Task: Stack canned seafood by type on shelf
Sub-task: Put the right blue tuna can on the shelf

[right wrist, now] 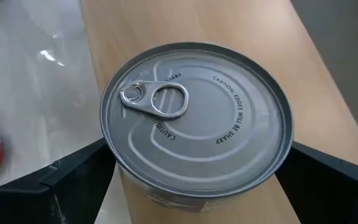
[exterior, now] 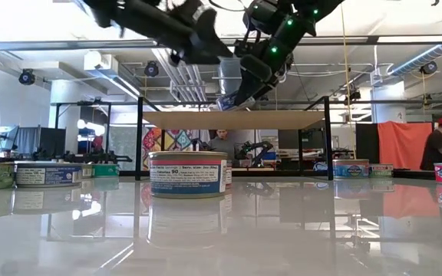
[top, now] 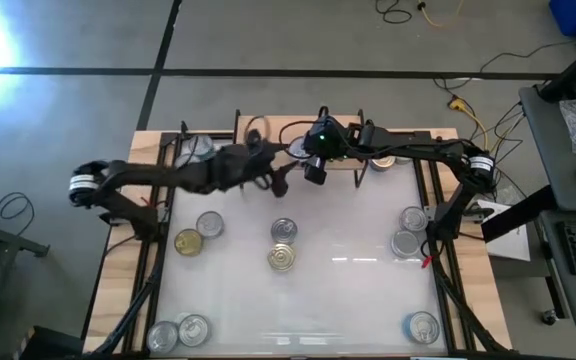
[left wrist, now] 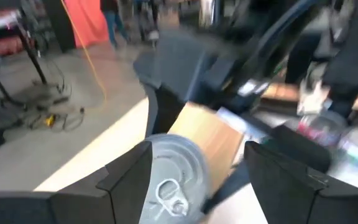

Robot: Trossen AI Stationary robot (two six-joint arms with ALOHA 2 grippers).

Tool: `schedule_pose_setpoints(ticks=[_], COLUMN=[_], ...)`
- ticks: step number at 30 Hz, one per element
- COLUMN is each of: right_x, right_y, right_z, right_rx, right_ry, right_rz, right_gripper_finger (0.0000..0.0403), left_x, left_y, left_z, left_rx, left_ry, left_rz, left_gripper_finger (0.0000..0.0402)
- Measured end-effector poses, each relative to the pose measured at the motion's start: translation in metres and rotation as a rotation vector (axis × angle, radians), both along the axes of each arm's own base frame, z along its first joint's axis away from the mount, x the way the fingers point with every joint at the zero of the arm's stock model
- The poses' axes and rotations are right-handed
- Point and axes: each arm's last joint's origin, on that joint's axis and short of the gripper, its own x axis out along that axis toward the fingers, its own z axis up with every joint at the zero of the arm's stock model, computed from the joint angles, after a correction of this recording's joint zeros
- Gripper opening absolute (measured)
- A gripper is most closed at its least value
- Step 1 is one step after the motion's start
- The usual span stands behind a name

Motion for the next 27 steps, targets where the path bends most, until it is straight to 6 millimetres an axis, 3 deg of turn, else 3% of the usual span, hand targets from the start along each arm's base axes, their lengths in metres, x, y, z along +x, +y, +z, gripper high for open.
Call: schedule_pose_setpoints(ticks=[9,15,21,27], right_x=[0.001,-0.001,-0.004,-0.022], right_y=[-0.001,-0.001,0.001,0.009], right_z=[0.001,-0.003,0.003,0.031], right_rx=[-0.006,0.001,-0.004,-0.015], right_ry=[-0.025,-0.001,-0.005,-0.060], right_rz=[-0.003,-0.003,-0.005,-0.001], right_gripper_finger=[0.0400,0.0400,0.0400,0.0400], left_x=[0.038,0.048,0.049,0.028], left_y=[0.040,0.049,0.049,0.040], left_z=[-0.015,-0.017,-0.015,0.021], left_rx=[-0.023,-0.016,-0.003,0.017], left_ry=[0.250,0.317,0.301,0.252], left_rz=[0.058,0.061,0.056,0.062], left_gripper_finger=[0.0240,0.0240,0.0240,0.0240])
